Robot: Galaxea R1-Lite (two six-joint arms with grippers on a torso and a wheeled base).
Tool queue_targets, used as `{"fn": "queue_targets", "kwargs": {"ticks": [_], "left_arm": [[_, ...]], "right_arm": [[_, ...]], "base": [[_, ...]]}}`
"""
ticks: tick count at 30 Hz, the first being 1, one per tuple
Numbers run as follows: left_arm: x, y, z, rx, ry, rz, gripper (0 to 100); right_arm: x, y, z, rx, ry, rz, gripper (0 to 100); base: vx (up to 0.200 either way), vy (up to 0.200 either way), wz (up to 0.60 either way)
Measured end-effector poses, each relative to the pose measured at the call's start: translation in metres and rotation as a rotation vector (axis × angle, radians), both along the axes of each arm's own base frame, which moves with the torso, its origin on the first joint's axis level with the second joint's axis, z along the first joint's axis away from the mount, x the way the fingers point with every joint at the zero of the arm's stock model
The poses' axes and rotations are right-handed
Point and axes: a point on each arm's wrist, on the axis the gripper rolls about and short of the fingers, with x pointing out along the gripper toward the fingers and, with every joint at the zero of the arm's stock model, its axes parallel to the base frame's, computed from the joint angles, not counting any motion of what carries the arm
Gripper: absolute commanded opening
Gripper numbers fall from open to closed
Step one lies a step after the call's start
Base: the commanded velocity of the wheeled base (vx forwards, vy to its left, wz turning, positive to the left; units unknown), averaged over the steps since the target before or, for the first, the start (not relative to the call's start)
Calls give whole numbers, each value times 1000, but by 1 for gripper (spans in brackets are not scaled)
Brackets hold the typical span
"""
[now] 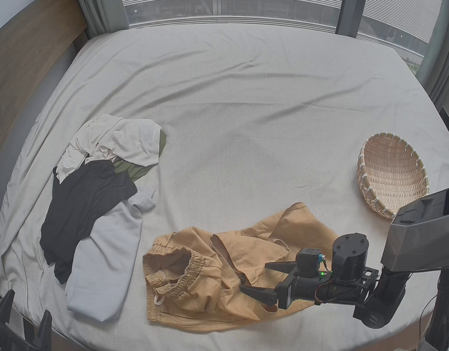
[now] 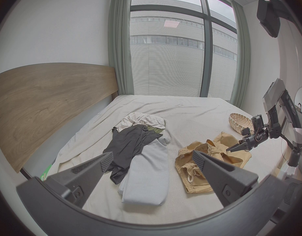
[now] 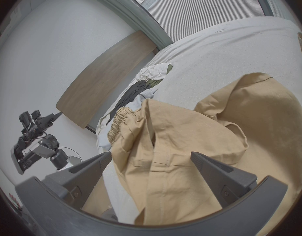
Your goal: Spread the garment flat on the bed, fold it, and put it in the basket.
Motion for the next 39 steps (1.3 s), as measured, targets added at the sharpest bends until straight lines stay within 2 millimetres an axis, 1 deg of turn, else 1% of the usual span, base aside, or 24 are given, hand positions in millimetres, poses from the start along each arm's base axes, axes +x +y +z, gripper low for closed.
{"fn": "queue_targets", "kwargs": {"ticks": [8, 9, 15, 20, 23, 27, 32, 35, 39], "left_arm": [[0, 0, 0, -1, -1, 1, 100], [0, 0, 0, -1, -1, 1, 100], [0, 0, 0, -1, 0, 1, 100], [0, 0, 0, -1, -1, 1, 100], [0, 0, 0, 0, -1, 0, 100], [0, 0, 0, 0, -1, 0, 100], [0, 0, 0, 0, -2, 0, 100], [0, 0, 0, 0, -2, 0, 100], [0, 0, 0, 0, -1, 1, 100]], "right_arm": [[9, 1, -14, -27, 6, -8, 100], [10, 1, -15, -30, 6, -10, 0], [16, -4, -19, -35, 9, -33, 0], [21, -11, -16, -29, 1, -63, 0], [24, -22, -10, -23, -8, -99, 0], [23, -43, -2, -27, -2, -160, 0], [20, -66, 0, -39, 17, -226, 0], [20, -74, 1, -40, 21, -254, 0], [20, -78, 3, -39, 19, -266, 0]], "base": [[0, 0, 0], [0, 0, 0], [0, 0, 0], [0, 0, 0], [0, 0, 0], [0, 0, 0], [0, 0, 0], [0, 0, 0], [0, 0, 0]]}}
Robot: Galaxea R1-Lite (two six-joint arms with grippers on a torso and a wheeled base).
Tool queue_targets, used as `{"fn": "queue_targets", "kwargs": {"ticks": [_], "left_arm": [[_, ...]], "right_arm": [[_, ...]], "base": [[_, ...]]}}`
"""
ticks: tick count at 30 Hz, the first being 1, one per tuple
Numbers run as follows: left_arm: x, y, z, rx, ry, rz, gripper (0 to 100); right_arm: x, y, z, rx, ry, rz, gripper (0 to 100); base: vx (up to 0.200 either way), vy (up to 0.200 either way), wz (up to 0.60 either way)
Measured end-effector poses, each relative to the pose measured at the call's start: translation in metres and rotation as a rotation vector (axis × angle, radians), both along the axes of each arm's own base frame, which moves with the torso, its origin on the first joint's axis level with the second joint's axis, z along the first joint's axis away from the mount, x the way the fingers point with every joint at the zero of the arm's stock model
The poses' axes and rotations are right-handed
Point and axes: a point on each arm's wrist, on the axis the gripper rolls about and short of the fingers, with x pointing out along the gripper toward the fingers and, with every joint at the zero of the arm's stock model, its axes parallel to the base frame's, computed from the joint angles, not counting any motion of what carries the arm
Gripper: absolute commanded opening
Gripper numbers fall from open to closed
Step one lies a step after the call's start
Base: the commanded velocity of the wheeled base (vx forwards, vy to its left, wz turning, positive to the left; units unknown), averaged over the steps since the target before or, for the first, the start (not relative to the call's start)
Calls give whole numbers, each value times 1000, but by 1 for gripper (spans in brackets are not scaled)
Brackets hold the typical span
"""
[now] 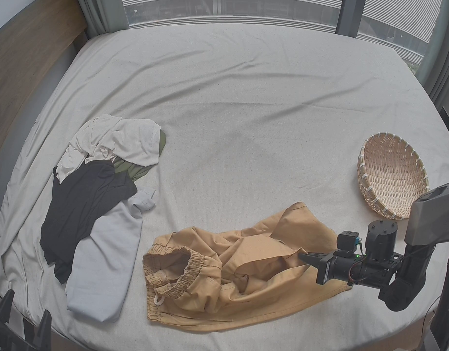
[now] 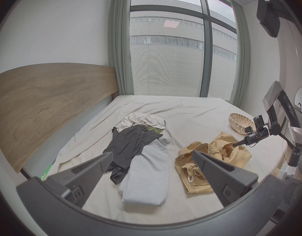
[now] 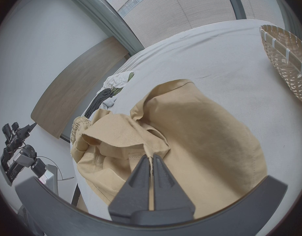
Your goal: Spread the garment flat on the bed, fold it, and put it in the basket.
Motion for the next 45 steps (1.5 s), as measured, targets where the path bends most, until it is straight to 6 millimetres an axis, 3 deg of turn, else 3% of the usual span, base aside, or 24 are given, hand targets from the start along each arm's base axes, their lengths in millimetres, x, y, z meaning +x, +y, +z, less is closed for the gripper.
{"fn": "queue_targets", "kwargs": {"ticks": [2, 3, 10, 15, 21, 25, 38, 45], "left_arm": [[0, 0, 0, 0, 0, 0, 100], [0, 0, 0, 0, 0, 0, 100], [0, 0, 0, 0, 0, 0, 100], [0, 0, 0, 2, 0, 0, 100], [0, 0, 0, 5, 1, -1, 100], [0, 0, 0, 4, 1, -1, 100], [0, 0, 0, 2, 1, -3, 100], [0, 0, 0, -1, 1, -2, 100]], "right_arm": [[0, -1, 0, 0, 0, -3, 0], [0, -1, 0, 0, -1, -3, 100], [-1, 3, 10, 22, -52, 12, 100], [-6, 9, 32, 58, -126, 39, 100], [-19, 32, 67, 135, -249, 133, 100], [-23, 49, 74, 167, -272, 192, 100], [-29, 95, 41, 148, -160, 323, 100], [-22, 108, 21, 121, -110, 336, 100]], "base": [[0, 0, 0], [0, 0, 0], [0, 0, 0], [0, 0, 0], [0, 0, 0], [0, 0, 0], [0, 0, 0], [0, 0, 0]]}}
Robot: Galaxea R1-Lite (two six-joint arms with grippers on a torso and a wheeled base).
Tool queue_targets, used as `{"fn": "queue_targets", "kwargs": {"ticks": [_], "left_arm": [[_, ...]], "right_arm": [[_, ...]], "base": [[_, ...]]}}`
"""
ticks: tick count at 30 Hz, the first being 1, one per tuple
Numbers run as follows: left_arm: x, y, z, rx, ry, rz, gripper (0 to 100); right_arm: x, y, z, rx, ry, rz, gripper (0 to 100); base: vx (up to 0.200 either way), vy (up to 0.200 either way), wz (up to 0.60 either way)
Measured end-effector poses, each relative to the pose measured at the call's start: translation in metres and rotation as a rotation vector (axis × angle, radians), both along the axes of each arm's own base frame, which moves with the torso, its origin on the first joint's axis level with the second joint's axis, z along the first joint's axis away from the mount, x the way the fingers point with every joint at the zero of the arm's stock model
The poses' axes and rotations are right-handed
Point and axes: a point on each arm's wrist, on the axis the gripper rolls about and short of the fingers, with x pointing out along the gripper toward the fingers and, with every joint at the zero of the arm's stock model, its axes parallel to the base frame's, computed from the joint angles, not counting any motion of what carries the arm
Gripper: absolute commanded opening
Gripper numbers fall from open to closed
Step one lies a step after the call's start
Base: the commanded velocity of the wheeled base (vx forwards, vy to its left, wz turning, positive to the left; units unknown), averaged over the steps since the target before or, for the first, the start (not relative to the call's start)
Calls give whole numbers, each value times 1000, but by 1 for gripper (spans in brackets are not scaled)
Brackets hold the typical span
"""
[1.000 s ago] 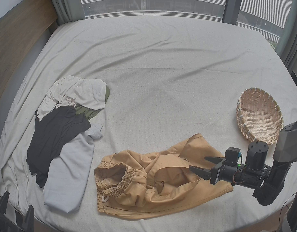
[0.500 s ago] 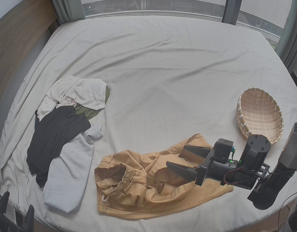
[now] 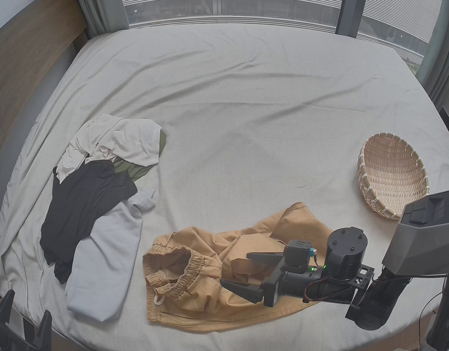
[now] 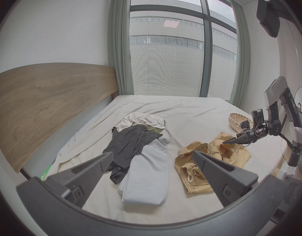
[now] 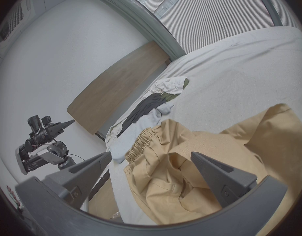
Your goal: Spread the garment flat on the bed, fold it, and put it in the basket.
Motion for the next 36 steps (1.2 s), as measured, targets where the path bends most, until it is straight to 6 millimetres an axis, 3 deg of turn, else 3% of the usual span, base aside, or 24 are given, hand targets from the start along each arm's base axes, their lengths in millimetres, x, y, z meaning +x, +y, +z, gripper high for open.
{"fn": "queue_targets", "kwargs": {"ticks": [9, 19, 35, 36], "left_arm": [[0, 0, 0, -3, 0, 1, 100], [0, 0, 0, -2, 0, 1, 100], [0, 0, 0, 0, 0, 1, 100], [0, 0, 0, 5, 1, 1, 100]], "right_arm": [[8, 11, -14, -31, 36, 5, 100], [-16, 12, -4, -65, 48, 10, 100], [31, 20, -12, -45, 35, -138, 100], [32, 20, -12, -43, 35, -142, 0]], "base": [[0, 0, 0], [0, 0, 0], [0, 0, 0], [0, 0, 0]]}}
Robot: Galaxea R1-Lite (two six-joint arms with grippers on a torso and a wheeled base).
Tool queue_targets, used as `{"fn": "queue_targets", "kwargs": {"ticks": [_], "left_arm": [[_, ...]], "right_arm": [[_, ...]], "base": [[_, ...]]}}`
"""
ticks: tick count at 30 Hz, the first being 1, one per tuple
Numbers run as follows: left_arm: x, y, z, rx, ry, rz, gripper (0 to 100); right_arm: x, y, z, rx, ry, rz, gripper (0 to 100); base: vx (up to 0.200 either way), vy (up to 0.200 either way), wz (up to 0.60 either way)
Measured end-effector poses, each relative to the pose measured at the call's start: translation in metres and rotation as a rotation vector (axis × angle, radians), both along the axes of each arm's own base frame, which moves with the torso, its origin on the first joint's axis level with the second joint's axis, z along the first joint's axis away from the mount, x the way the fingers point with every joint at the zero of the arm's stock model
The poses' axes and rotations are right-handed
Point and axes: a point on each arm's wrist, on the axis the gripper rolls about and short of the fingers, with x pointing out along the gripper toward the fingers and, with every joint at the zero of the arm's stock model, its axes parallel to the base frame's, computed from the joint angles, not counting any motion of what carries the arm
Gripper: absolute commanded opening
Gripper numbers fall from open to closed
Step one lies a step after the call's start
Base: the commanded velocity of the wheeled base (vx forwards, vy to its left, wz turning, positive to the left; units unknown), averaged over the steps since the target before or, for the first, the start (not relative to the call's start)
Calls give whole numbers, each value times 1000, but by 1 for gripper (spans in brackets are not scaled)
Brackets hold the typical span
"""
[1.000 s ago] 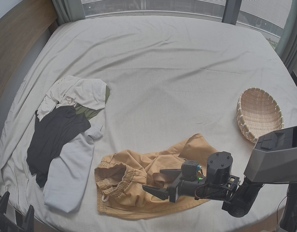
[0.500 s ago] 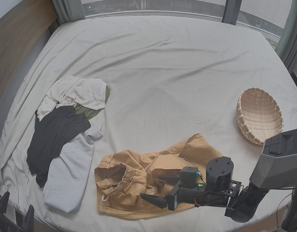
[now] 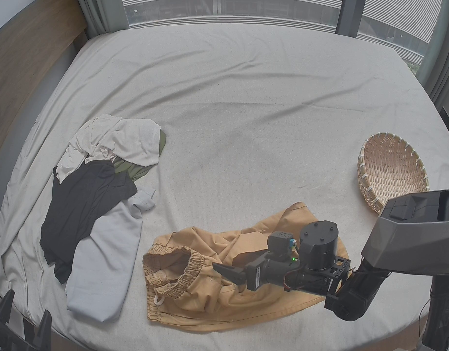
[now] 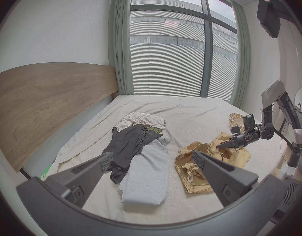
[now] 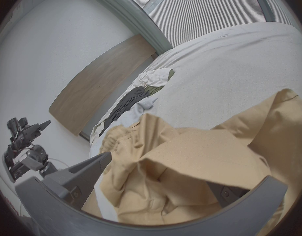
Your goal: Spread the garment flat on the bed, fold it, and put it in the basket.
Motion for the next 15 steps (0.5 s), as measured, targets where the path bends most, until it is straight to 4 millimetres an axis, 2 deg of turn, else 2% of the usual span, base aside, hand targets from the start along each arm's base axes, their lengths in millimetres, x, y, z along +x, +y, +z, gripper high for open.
{"fn": "queue_targets", "kwargs": {"ticks": [15], "left_arm": [[0, -1, 0, 54, -7, -32, 100]], "right_arm": [[4, -2, 0, 15, -1, -39, 0]], "base": [[0, 0, 0]]}}
